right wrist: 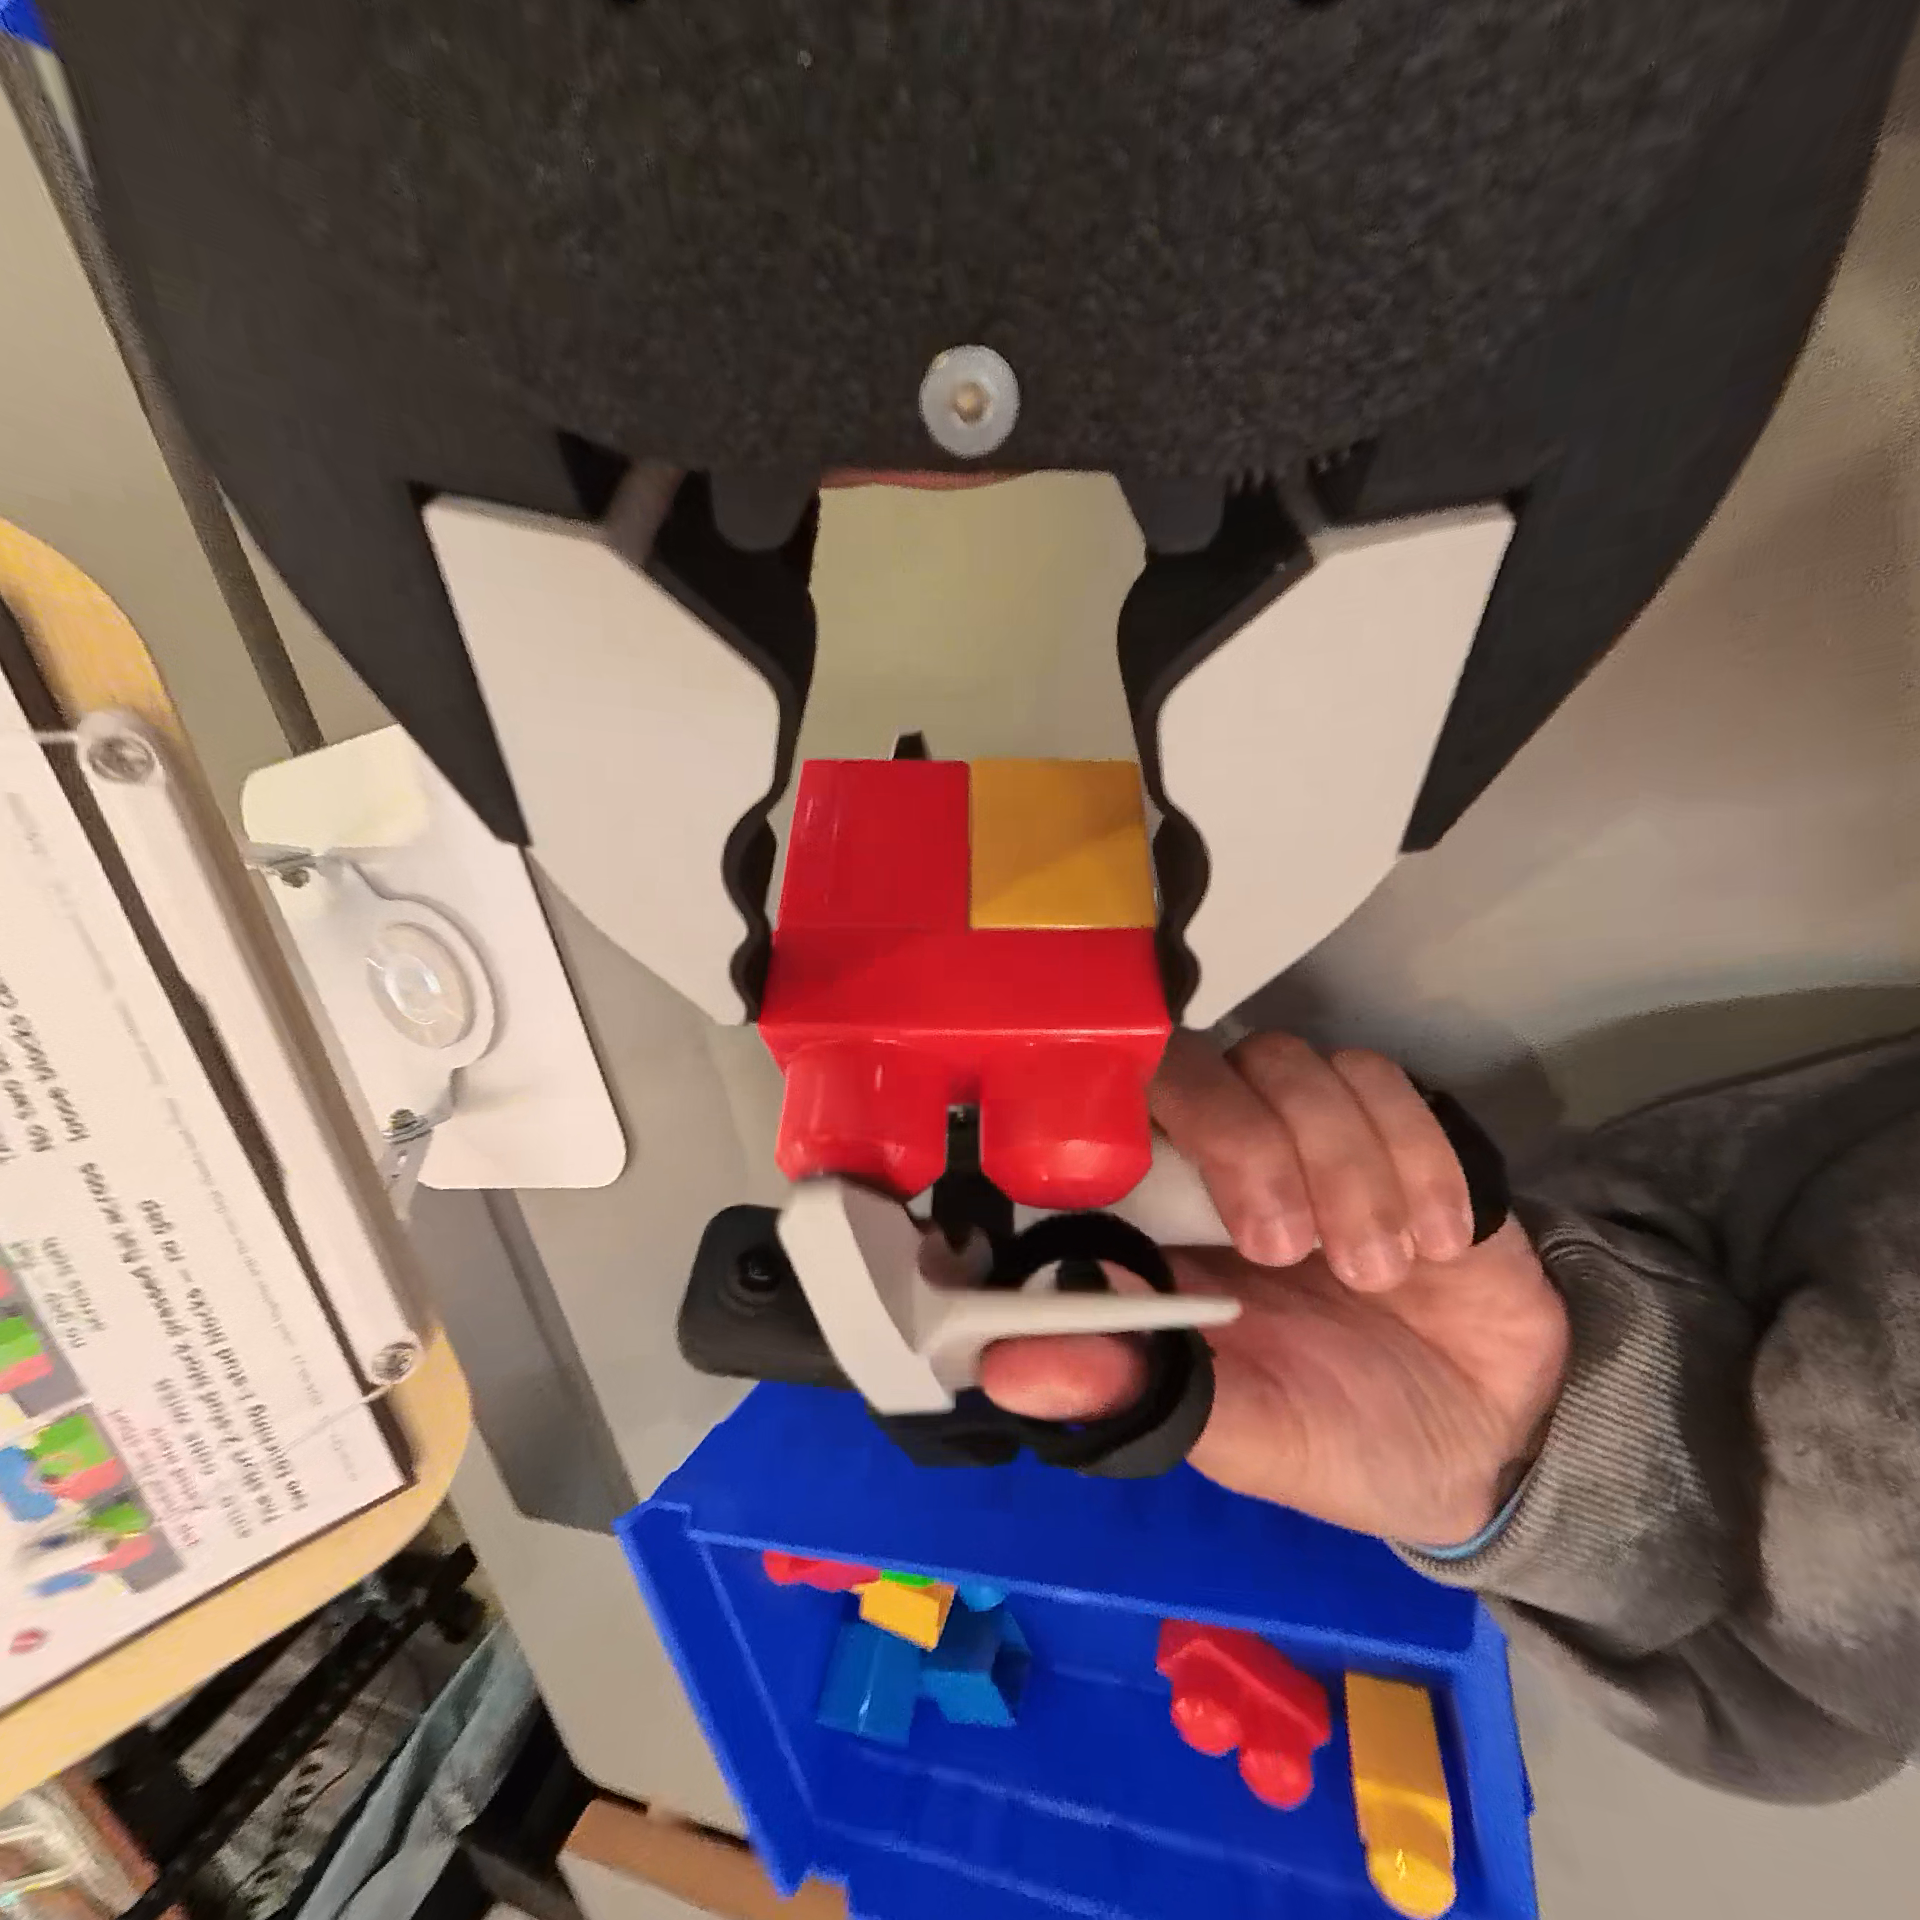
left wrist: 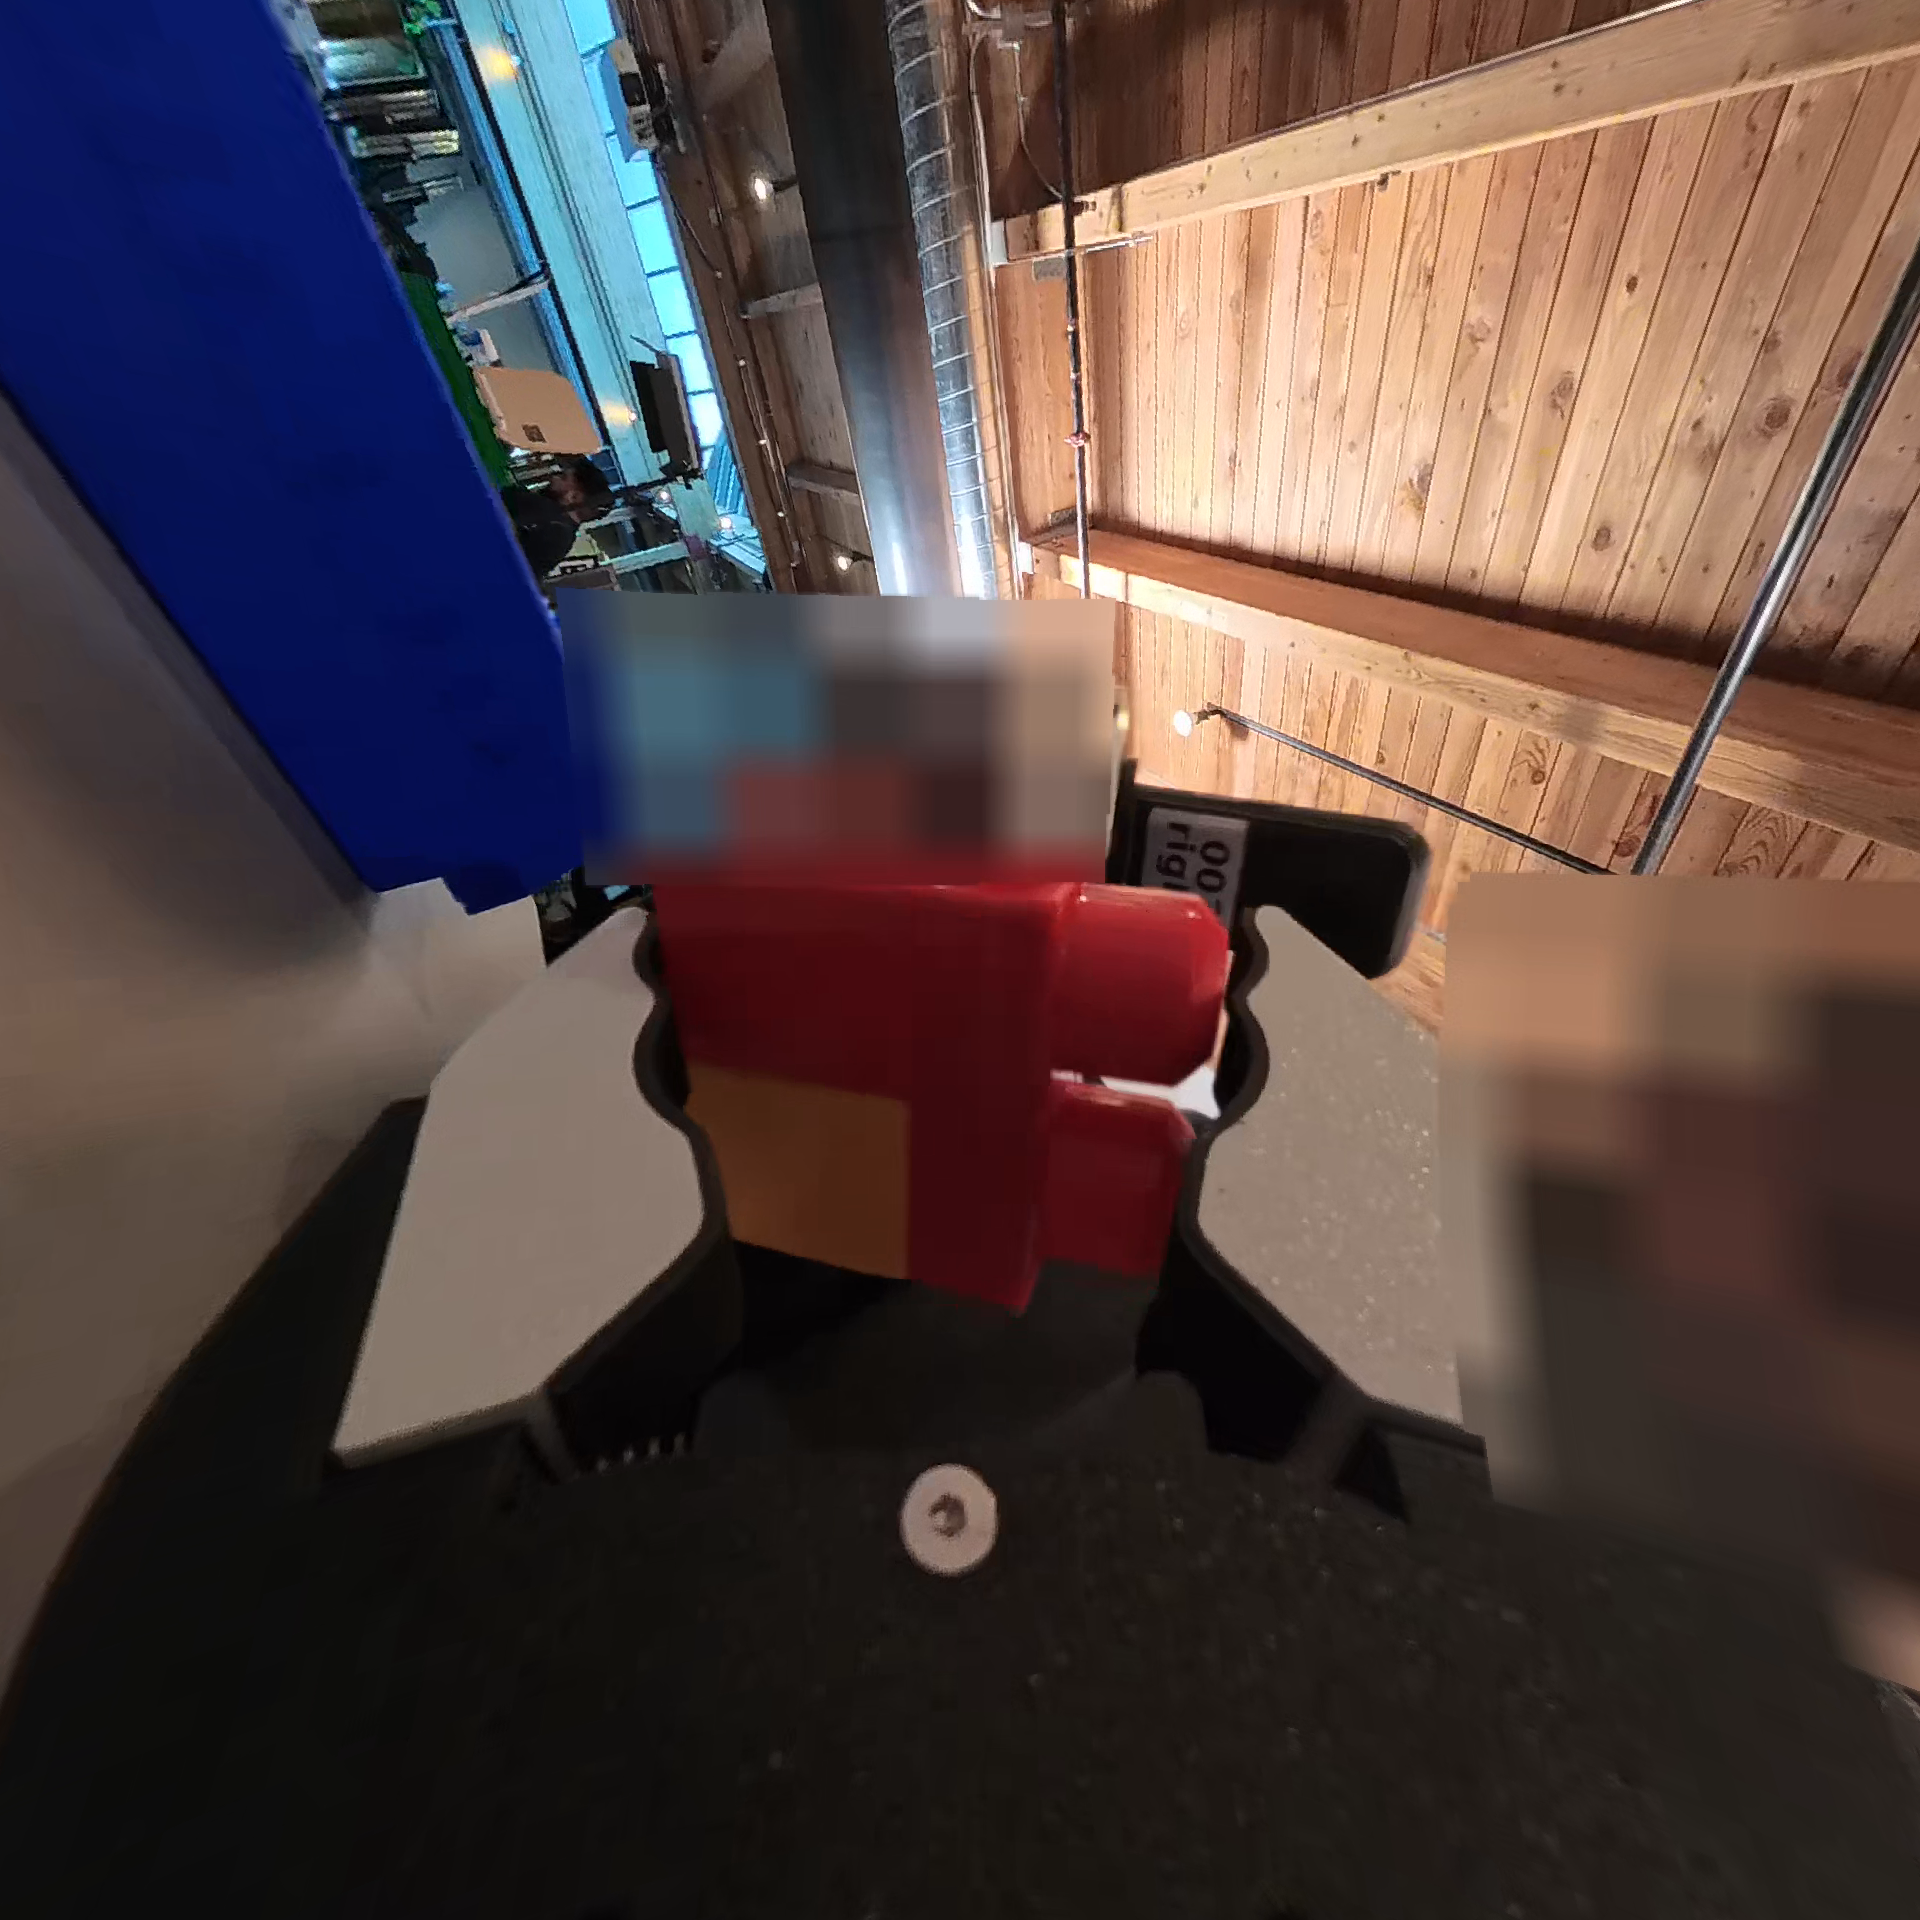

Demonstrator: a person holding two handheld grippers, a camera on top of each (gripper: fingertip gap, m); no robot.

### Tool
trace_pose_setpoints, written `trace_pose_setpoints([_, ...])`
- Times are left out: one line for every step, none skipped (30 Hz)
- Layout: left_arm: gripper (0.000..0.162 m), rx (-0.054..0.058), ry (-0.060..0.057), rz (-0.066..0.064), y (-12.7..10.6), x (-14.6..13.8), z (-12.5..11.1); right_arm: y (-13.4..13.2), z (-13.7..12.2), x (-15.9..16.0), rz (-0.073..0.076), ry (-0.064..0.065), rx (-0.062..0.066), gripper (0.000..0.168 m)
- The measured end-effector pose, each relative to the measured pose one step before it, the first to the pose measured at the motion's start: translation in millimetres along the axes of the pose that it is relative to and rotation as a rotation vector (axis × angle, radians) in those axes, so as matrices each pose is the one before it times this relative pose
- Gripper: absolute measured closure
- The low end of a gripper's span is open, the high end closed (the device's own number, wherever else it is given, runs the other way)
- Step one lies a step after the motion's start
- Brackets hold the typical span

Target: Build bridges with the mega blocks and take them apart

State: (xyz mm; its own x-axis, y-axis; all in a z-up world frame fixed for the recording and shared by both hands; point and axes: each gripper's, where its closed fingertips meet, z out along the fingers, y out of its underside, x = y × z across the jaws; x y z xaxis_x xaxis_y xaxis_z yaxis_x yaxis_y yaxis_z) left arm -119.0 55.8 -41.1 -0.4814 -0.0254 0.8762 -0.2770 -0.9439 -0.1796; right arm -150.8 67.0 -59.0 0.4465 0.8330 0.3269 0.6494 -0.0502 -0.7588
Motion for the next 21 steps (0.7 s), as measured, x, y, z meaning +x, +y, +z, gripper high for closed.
trace_pose_setpoints([0.055, 0.0109, 0.0196, 0.0060, -0.95, 5.39, 0.38, -0.68, -5.15, 1.49, 0.0179, 0.0191, 0.0201, 0.096])
trace_pose_setpoints([0.051, 0.0184, 0.0151, 0.0065, -2.00, 5.26, -0.81, -0.19, -6.66, 1.90, 0.0186, 0.0241, 0.0231, 0.096])
trace_pose_setpoints([0.051, 0.0166, 0.0012, 0.0166, -1.63, 4.17, -2.01, 0.54, -8.03, 1.99, 0.0194, 0.0265, 0.0218, 0.096])
trace_pose_setpoints([0.053, 0.0088, -0.0092, 0.0244, -0.68, 3.25, -2.65, 1.03, -9.56, 2.65, 0.0202, 0.0321, 0.0223, 0.096])
trace_pose_setpoints([0.054, 0.0082, -0.0097, 0.0253, -0.25, 3.16, -2.83, 1.47, -11.29, 4.06, 0.0239, 0.0405, 0.0228, 0.096])
trace_pose_setpoints([0.054, 0.0144, -0.0052, 0.0193, -0.50, 3.14, -2.80, 1.95, -13.52, 5.81, 0.0328, 0.0478, 0.0230, 0.096])
trace_pose_setpoints([0.057, 0.0176, 0.0001, 0.0127, -0.32, 3.30, -2.61, 1.14, -16.50, 8.00, 0.0434, 0.0554, 0.0327, 0.096])
trace_pose_setpoints([0.058, 0.0174, 0.0039, 0.0114, 0.68, 3.33, -2.12, 1.29, -19.17, 10.97, 0.0501, 0.0633, 0.0385, 0.096])
trace_pose_setpoints([0.065, 0.0099, 0.0003, 0.0123, 3.07, 2.36, -1.33, 3.39, -21.12, 16.09, 0.0542, 0.0789, 0.0319, 0.096])
trace_pose_setpoints([0.066, -0.0077, -0.0087, 0.0123, 6.66, 0.56, -0.40, 6.21, -21.89, 21.19, 0.0548, 0.0907, 0.0229, 0.096])
trace_pose_setpoints([0.067, -0.0241, -0.0113, 0.0120, 9.74, -0.48, 0.54, 8.31, -21.00, 25.36, 0.0570, 0.0939, 0.0157, 0.096])
trace_pose_setpoints([0.068, -0.0307, -0.0106, 0.0094, 11.31, -1.20, 1.16, 10.37, -18.43, 27.88, 0.0565, 0.0874, 0.0046, 0.096])
trace_pose_setpoints([0.070, -0.0323, -0.0096, 0.0042, 11.91, -1.73, 1.73, 12.97, -14.44, 28.76, 0.0515, 0.0758, -0.0143, 0.096])
trace_pose_setpoints([0.071, -0.0323, -0.0093, -0.0015, 12.29, -2.32, 2.48, 15.33, -10.49, 27.85, 0.0415, 0.0669, -0.0368, 0.096])
trace_pose_setpoints([0.072, -0.0323, -0.0065, -0.0053, 12.00, -2.57, 3.38, 15.40, -7.07, 26.32, 0.0275, 0.0663, -0.0485, 0.096])
trace_pose_setpoints([0.072, -0.0324, -0.0032, -0.0092, 11.53, -2.40, 4.09, 14.02, -3.68, 22.73, 0.0149, 0.0559, -0.0462, 0.097])
trace_pose_setpoints([0.072, -0.0326, 0.0010, -0.0107, 10.55, -2.02, 4.67, 13.09, -0.19, 19.30, 0.0146, 0.0456, -0.0461, 0.097])
trace_pose_setpoints([0.069, -0.0293, 0.0081, -0.0073, 8.91, -0.84, 4.99, 11.99, 2.56, 15.59, 0.0245, 0.0331, -0.0496, 0.097])
trace_pose_setpoints([0.073, -0.0212, 0.0144, -0.0046, 6.96, 0.26, 4.81, 8.78, 4.02, 11.30, 0.0226, 0.0204, -0.0329, 0.097])
trace_pose_setpoints([0.073, -0.0130, 0.0184, -0.0049, 4.67, 0.80, 4.45, 6.21, 4.43, 7.69, 0.0179, 0.0160, -0.0222, 0.097])
trace_pose_setpoints([0.075, -0.0076, 0.0160, -0.0069, 2.79, 0.33, 3.75, 5.19, 4.17, 6.95, 0.0126, 0.0274, -0.0206, 0.096])
